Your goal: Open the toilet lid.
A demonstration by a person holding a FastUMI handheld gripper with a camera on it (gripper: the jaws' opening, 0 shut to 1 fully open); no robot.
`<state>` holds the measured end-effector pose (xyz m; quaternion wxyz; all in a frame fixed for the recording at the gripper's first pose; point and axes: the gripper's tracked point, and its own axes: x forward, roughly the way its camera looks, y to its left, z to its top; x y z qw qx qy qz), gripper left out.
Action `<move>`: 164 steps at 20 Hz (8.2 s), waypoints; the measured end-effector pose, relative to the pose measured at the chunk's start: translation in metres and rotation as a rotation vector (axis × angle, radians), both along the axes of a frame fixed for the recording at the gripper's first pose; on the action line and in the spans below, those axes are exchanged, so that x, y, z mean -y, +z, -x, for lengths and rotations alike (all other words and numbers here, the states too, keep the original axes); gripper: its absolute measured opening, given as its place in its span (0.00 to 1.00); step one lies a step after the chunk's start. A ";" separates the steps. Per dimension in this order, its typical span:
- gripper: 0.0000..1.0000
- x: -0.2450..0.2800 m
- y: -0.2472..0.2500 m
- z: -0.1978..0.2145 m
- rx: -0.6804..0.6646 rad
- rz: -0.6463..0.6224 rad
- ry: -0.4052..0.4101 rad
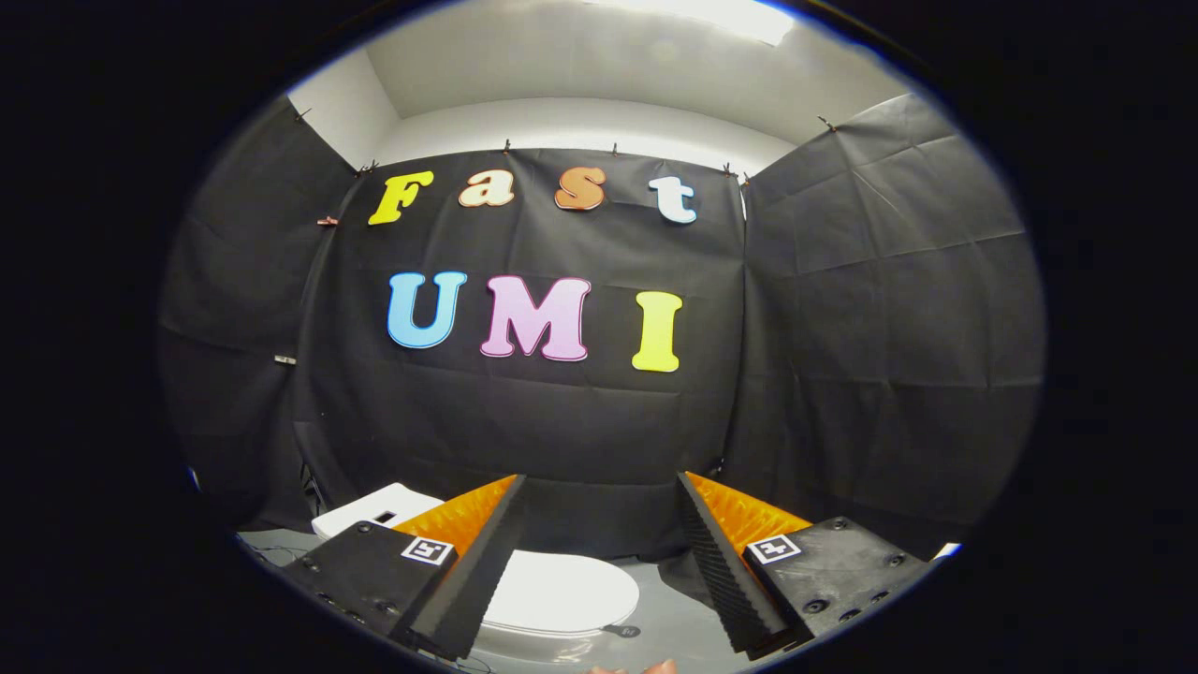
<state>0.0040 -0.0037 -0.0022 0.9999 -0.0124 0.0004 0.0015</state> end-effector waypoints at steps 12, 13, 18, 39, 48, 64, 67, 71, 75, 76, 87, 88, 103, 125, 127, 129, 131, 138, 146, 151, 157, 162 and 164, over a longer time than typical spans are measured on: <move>0.98 0.000 -0.063 -0.025 0.034 0.001 0.041; 0.98 0.000 -0.072 -0.027 0.030 0.003 0.047; 0.98 0.003 -0.128 -0.040 0.010 0.077 0.094; 0.99 0.081 -0.364 -0.078 -0.401 -0.264 0.111; 0.99 0.115 -0.473 -0.089 -0.646 -0.651 0.051; 0.82 0.096 -0.550 -0.102 -0.806 -1.267 -0.013; 0.72 0.086 -0.554 -0.111 -0.809 -1.294 -0.003; 0.32 0.110 -0.549 -0.122 -0.821 -1.324 0.000; 0.11 0.082 -0.551 -0.115 -0.823 -1.250 -0.019; 0.11 0.081 -0.546 -0.118 -0.816 -1.239 -0.020; 0.06 0.059 -0.441 -0.134 -0.757 -1.068 -0.006; 0.07 0.055 -0.430 -0.136 -0.754 -1.030 -0.011; 0.07 -0.071 -0.251 -0.143 -0.639 -0.535 0.004; 0.12 -0.272 -0.163 -0.140 -0.513 -0.097 0.065; 0.12 -0.290 -0.162 -0.140 -0.507 -0.077 0.078; 0.12 -0.309 -0.162 -0.139 -0.502 -0.051 0.093; 0.12 -0.327 -0.164 -0.137 -0.496 -0.020 0.108; 0.12 -0.380 -0.169 -0.131 -0.477 0.062 0.133; 0.12 -0.404 -0.176 -0.128 -0.476 0.142 0.114; 0.15 -0.401 -0.172 -0.121 -0.476 0.105 0.112; 0.44 -0.397 -0.139 -0.111 -0.376 0.154 0.134; 0.99 -0.396 -0.120 -0.103 -0.344 0.142 0.158; 0.98 -0.391 -0.110 -0.100 -0.329 0.125 0.154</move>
